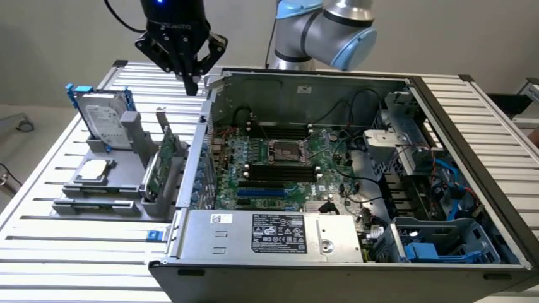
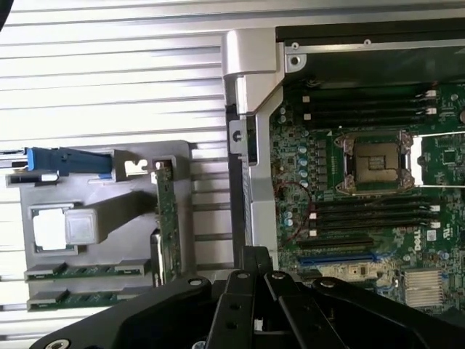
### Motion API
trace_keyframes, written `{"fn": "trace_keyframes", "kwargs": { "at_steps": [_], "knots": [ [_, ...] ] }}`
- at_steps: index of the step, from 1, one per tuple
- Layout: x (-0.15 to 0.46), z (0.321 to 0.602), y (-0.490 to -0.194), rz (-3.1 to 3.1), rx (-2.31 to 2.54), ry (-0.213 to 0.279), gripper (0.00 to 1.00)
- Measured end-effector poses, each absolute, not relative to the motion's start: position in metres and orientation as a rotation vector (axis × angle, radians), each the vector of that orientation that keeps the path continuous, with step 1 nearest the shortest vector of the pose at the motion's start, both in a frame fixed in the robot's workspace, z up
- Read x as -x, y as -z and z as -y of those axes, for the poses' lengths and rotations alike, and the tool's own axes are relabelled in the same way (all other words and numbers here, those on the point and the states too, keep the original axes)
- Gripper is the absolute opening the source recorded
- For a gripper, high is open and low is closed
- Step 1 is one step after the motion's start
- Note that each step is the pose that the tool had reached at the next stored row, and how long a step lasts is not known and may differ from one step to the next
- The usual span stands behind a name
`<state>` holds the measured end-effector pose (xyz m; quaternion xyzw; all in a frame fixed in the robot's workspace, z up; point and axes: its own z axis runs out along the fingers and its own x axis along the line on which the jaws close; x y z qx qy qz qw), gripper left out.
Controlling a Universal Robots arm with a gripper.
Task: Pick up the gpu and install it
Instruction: 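Reach for the gpu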
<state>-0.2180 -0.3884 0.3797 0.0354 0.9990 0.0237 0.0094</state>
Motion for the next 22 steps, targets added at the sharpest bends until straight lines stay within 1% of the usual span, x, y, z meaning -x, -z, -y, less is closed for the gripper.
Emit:
{"fn": "trace_keyframes", "kwargs": {
  "at_steps": [8, 15, 22],
  "knots": [
    [0.253, 0.390, -0.369, -3.129, -0.111, -0.074, 0.11],
    [0.270, 0.405, -0.359, -3.131, -0.111, -0.075, 0.11],
    [0.290, 0.410, -0.346, -3.134, -0.110, -0.075, 0.11]
  ]
}}
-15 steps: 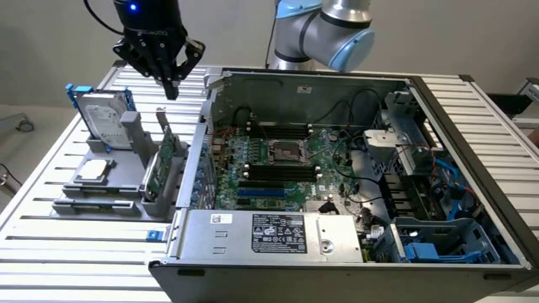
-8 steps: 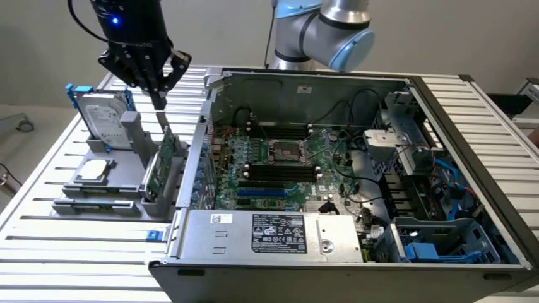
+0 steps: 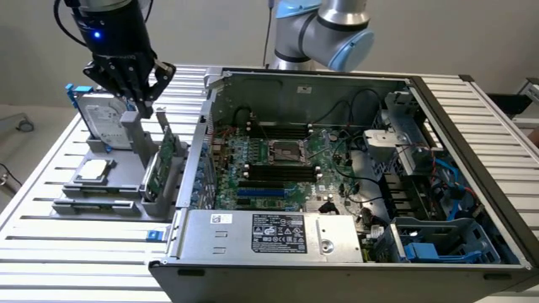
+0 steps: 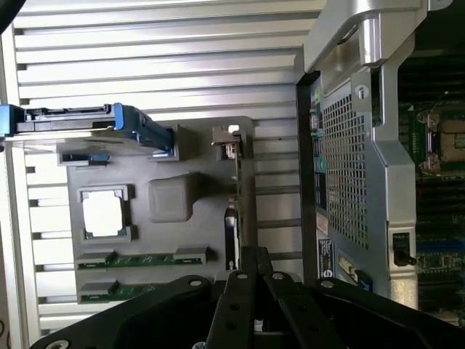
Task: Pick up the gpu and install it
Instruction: 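Reach for the gpu, then pick up the gpu and move the gpu toward the slot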
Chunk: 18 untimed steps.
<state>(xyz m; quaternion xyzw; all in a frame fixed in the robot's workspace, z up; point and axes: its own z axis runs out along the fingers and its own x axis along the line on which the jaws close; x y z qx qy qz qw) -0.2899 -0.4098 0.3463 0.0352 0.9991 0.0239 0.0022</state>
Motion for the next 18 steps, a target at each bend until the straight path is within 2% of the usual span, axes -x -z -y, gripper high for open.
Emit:
{"fn": "trace_keyframes", "kwargs": {
  "at_steps": [18],
  "knots": [
    [0.2939, 0.4100, -0.3450, -3.135, -0.110, -0.075, 0.11]
  ]
}}
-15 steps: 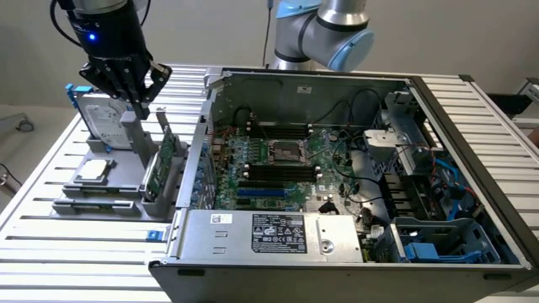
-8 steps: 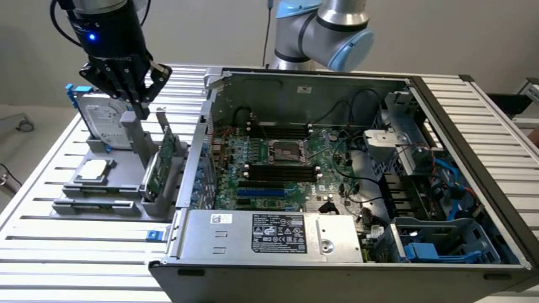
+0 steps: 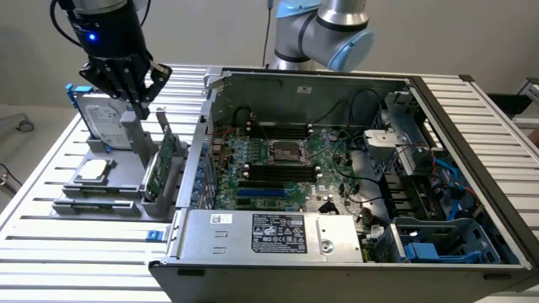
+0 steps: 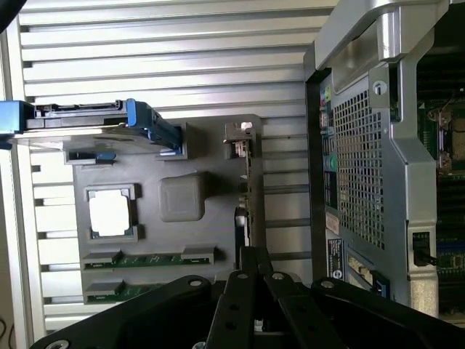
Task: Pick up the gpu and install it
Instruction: 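Pick up the gpu and move the gpu toward the slot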
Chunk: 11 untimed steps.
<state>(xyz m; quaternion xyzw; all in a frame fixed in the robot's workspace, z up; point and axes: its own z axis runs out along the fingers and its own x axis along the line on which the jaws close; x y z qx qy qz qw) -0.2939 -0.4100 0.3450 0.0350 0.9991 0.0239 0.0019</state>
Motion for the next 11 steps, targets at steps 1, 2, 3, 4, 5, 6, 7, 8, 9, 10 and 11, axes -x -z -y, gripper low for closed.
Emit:
{"fn": "trace_keyframes", "kwargs": {
  "at_steps": [1, 2, 3, 4, 5, 6, 7, 8, 9, 10, 11],
  "knots": [
    [0.2939, 0.4100, -0.3450, -3.135, -0.110, -0.075, 0.12],
    [0.2939, 0.4100, -0.3450, -3.135, -0.110, -0.075, 0.17],
    [0.2939, 0.4100, -0.3450, -3.135, -0.110, -0.075, 0.17],
    [0.2939, 0.4100, -0.3450, -3.135, -0.110, -0.075, 0.24],
    [0.2939, 0.4100, -0.3451, -3.135, -0.110, -0.075, 0.24],
    [0.2940, 0.4100, -0.3451, -3.135, -0.110, -0.075, 0.30],
    [0.2939, 0.4100, -0.3448, -3.136, -0.110, -0.075, 0.36],
    [0.2940, 0.4100, -0.3438, -3.136, -0.110, -0.072, 0.36],
    [0.2940, 0.4100, -0.3421, -3.136, -0.110, -0.071, 0.42],
    [0.2941, 0.4103, -0.3404, -3.136, -0.109, -0.071, 0.42],
    [0.2941, 0.4107, -0.3386, -3.136, -0.109, -0.071, 0.42]
  ]
}}
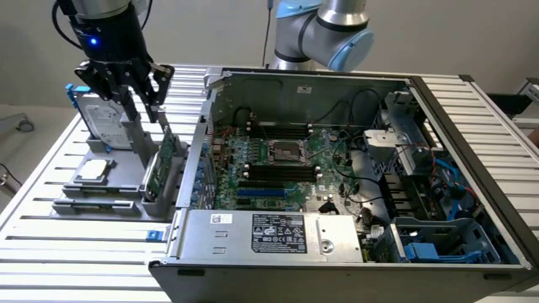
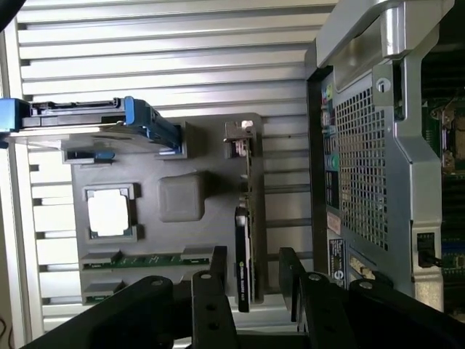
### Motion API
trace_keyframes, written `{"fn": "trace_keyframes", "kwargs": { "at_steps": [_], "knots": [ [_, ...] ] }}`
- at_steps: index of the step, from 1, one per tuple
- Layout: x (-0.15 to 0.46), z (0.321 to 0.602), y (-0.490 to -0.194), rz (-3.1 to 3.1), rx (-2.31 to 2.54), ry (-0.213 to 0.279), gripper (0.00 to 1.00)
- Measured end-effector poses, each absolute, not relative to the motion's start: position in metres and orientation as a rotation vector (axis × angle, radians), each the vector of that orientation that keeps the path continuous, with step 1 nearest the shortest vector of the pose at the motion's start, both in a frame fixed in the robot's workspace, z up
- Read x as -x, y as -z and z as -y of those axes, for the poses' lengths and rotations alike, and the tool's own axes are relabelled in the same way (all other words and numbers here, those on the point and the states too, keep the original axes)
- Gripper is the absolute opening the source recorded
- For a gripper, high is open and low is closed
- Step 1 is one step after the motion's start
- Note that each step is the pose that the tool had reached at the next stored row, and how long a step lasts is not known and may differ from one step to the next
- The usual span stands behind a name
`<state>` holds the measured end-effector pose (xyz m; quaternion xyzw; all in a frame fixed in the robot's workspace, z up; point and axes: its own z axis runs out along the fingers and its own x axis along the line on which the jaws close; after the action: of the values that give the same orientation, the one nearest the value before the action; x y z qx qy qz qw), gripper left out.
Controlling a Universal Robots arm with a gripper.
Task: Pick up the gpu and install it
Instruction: 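Pick up the gpu and move the gpu toward the slot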
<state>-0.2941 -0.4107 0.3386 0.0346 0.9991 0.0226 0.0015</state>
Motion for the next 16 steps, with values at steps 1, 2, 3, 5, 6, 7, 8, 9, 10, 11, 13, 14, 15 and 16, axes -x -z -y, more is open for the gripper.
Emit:
{"fn": "trace_keyframes", "kwargs": {
  "at_steps": [1, 2, 3, 5, 6, 7, 8, 9, 10, 11, 13, 14, 15, 16],
  "knots": [
    [0.294, 0.411, -0.337, -3.136, -0.108, -0.071, 0.42],
    [0.294, 0.411, -0.335, -3.136, -0.106, -0.071, 0.42],
    [0.294, 0.412, -0.333, -3.136, -0.105, -0.071, 0.42],
    [0.294, 0.412, -0.329, -3.136, -0.102, -0.071, 0.42],
    [0.294, 0.412, -0.328, -3.136, -0.100, -0.071, 0.42],
    [0.294, 0.413, -0.326, -3.136, -0.099, -0.071, 0.42],
    [0.294, 0.413, -0.324, -3.136, -0.097, -0.071, 0.42],
    [0.294, 0.413, -0.322, -3.136, -0.095, -0.071, 0.42],
    [0.294, 0.414, -0.320, -3.136, -0.093, -0.071, 0.42],
    [0.294, 0.414, -0.319, -3.137, -0.091, -0.071, 0.42],
    [0.294, 0.415, -0.315, -3.137, -0.087, -0.071, 0.42],
    [0.294, 0.415, -0.313, -3.137, -0.084, -0.071, 0.42],
    [0.294, 0.416, -0.311, -3.137, -0.081, -0.071, 0.42],
    [0.294, 0.416, -0.309, -3.137, -0.079, -0.071, 0.42]
  ]
}}
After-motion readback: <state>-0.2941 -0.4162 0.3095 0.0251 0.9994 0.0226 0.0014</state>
